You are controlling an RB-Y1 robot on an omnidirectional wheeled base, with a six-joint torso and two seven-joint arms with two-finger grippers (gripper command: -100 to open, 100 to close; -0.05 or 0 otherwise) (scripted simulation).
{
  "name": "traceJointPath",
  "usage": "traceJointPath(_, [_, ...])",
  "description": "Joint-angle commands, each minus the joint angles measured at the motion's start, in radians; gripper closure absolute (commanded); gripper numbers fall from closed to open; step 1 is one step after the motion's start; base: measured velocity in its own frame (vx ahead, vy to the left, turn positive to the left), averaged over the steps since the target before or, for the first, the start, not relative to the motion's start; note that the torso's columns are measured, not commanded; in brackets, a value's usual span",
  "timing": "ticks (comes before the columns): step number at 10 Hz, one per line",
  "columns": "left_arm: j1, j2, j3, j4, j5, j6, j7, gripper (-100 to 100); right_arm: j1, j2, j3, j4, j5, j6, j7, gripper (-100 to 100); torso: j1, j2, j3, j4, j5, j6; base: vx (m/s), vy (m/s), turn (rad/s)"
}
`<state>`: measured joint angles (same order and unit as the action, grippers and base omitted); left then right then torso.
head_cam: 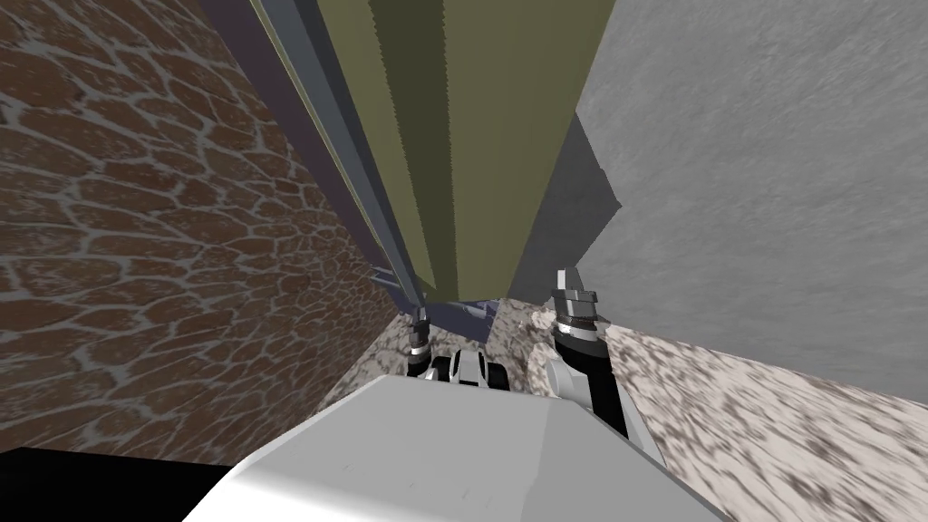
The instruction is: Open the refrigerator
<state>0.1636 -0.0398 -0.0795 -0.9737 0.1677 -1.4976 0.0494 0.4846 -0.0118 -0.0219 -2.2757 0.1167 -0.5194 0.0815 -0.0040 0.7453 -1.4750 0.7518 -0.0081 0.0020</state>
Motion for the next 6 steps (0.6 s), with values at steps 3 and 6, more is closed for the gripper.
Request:
traceJointPath(3, [0.036, -0.001, 0.02, -0.038, 0.037, -0.015, -0.03, 100, 0.0, 0.0, 0.0, 0.0, 0.0, 0.0, 0.0, 0, -0.006, 0.005, 0.005, -0.007, 0.003, -0.003, -0.043, -0.184, 0.113])
traceJointPath(6, [0.068, -0.001, 0.041, -0.08, 0.074, -0.036, -0.06, 100, 0.0, 0.0, 0.0, 0.0, 0.0, 0.0, 0.0, 0, -0.006, 0.002, 0.002, -0.004, 0.0, -0.001, -0.069, -0.215, 0.107])
